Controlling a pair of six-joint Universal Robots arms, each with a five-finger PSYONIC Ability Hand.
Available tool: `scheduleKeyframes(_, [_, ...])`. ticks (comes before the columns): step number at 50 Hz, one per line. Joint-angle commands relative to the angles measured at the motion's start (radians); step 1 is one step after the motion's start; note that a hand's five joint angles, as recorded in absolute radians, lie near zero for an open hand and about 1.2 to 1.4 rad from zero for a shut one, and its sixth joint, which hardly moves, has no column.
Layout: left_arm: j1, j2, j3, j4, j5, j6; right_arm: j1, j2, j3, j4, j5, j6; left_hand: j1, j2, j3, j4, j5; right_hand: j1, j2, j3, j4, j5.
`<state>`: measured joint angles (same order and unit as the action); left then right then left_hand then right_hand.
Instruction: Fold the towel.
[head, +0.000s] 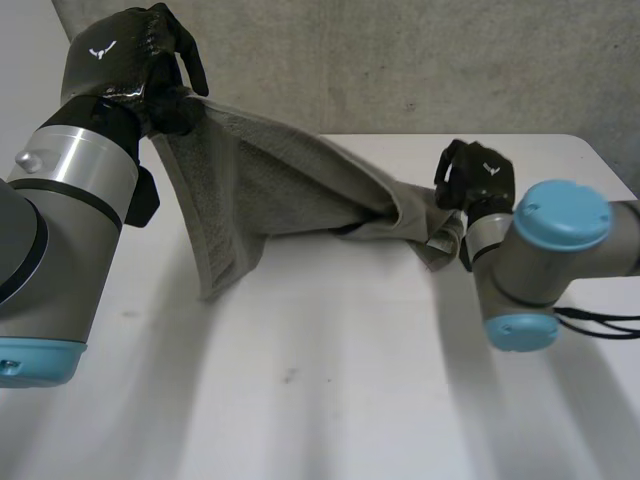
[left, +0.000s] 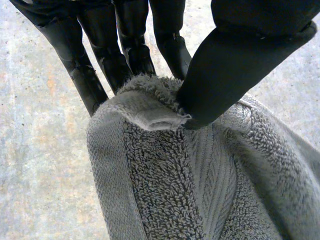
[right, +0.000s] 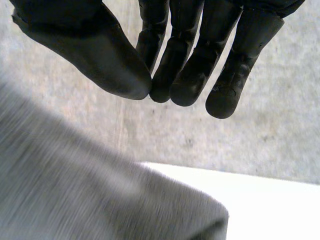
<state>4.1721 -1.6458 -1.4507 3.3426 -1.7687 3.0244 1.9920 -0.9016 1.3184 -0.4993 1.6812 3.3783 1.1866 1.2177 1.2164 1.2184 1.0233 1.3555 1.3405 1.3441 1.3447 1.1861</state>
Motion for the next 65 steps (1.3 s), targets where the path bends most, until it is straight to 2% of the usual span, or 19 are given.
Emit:
scheduleKeyframes(1, [0.014, 0.001, 0.000, 0.000, 0.003, -0.004, -0.080, -0.186, -0.005, 0.005, -0.161, 0.052, 0.210, 0.179, 0.180, 0.178, 0.198, 0.041, 0.056, 0.052, 0.052, 0.036])
scheduleKeyframes(4, [0.017, 0.001, 0.001, 0.000, 0.003, -0.003, -0.096, -0.243, -0.025, 0.016, -0.187, 0.056, 0.210, 0.179, 0.180, 0.178, 0.198, 0.041, 0.056, 0.052, 0.052, 0.036])
scheduleKeyframes(5, [0.017, 0.003, 0.001, 0.000, 0.003, -0.003, -0.114, -0.308, -0.057, 0.028, -0.228, 0.056, 0.210, 0.179, 0.180, 0.178, 0.198, 0.041, 0.056, 0.052, 0.052, 0.036])
scheduleKeyframes(6, [0.019, 0.006, 0.001, 0.000, 0.003, -0.003, -0.114, -0.309, -0.057, 0.028, -0.228, 0.056, 0.210, 0.179, 0.180, 0.178, 0.198, 0.041, 0.056, 0.052, 0.052, 0.036])
scheduleKeyframes(8, [0.019, 0.006, 0.001, 0.000, 0.003, -0.003, -0.153, -0.391, -0.135, 0.114, -0.294, 0.059, 0.210, 0.179, 0.180, 0.178, 0.198, 0.041, 0.056, 0.052, 0.052, 0.036])
scheduleKeyframes(9, [0.019, 0.006, 0.001, 0.000, 0.003, -0.003, -0.153, -0.392, -0.136, 0.114, -0.294, 0.059, 0.210, 0.179, 0.180, 0.178, 0.198, 0.041, 0.056, 0.052, 0.052, 0.036])
scheduleKeyframes(11, [0.019, 0.006, 0.001, -0.002, 0.006, -0.003, -0.156, -0.386, -0.186, 0.242, -0.348, 0.041, 0.210, 0.179, 0.180, 0.178, 0.198, 0.041, 0.056, 0.052, 0.052, 0.036])
scheduleKeyframes(14, [0.019, 0.004, -0.002, -0.002, 0.008, -0.003, -0.154, -0.373, -0.188, 0.308, -0.365, 0.030, 0.210, 0.179, 0.180, 0.178, 0.198, 0.024, 0.039, 0.036, 0.035, 0.019])
scheduleKeyframes(15, [0.019, 0.004, -0.002, -0.002, 0.008, -0.003, -0.150, -0.347, -0.180, 0.362, -0.373, 0.011, 0.210, 0.179, 0.180, 0.178, 0.198, -0.438, -0.423, -0.427, -0.427, -0.443])
scheduleKeyframes(16, [0.020, 0.004, -0.002, -0.002, 0.008, -0.003, -0.145, -0.314, -0.168, 0.413, -0.373, -0.020, 0.210, 0.179, 0.180, 0.178, 0.198, -0.756, -0.741, -0.745, -0.746, -0.762])
scheduleKeyframes(19, [0.020, 0.003, -0.002, -0.003, 0.008, -0.002, -0.128, -0.261, -0.111, 0.475, -0.368, -0.101, 0.210, 0.179, 0.180, 0.178, 0.198, -0.856, -0.841, -0.845, -0.845, -0.861])
scheduleKeyframes(23, [0.020, 0.003, 0.000, -0.009, 0.009, -0.001, -0.121, -0.244, -0.015, 0.469, -0.370, -0.175, 0.210, 0.179, 0.180, 0.178, 0.198, -0.941, -0.926, -0.930, -0.931, -0.946])
scheduleKeyframes(28, [0.017, 0.008, 0.013, -0.022, 0.011, 0.001, -0.119, -0.206, 0.091, 0.397, -0.376, -0.218, 0.210, 0.179, 0.180, 0.178, 0.198, -0.927, -0.912, -0.916, -0.916, -0.932])
scheduleKeyframes(38, [0.003, 0.004, 0.145, -0.100, 0.012, 0.011, -0.058, -0.172, 0.220, 0.381, -0.376, -0.165, 0.210, 0.179, 0.180, 0.178, 0.198, -0.909, -0.894, -0.898, -0.899, -0.915])
scheduleKeyframes(47, [0.002, -0.012, 0.236, -0.153, 0.014, 0.013, 0.033, -0.226, 0.311, 0.378, -0.391, -0.149, 0.210, 0.179, 0.180, 0.178, 0.198, -0.889, -0.874, -0.877, -0.878, -0.894])
scheduleKeyframes(51, [0.002, -0.019, 0.248, -0.157, 0.014, 0.011, 0.048, -0.269, 0.358, 0.355, -0.370, -0.174, 0.210, 0.179, 0.180, 0.178, 0.198, -0.927, -0.912, -0.915, -0.916, -0.932])
scheduleKeyframes(60, [-0.009, -0.008, 0.240, -0.158, 0.011, 0.007, 0.031, -0.263, 0.358, 0.237, -0.324, -0.183, 0.210, 0.179, 0.180, 0.178, 0.198, -0.980, -0.965, -0.968, -0.969, -0.985])
scheduleKeyframes(65, [-0.017, -0.003, 0.233, -0.160, 0.011, 0.008, -0.010, -0.174, 0.264, 0.246, -0.327, -0.206, 0.210, 0.179, 0.180, 0.178, 0.198, -0.983, -0.968, -0.971, -0.972, -0.988])
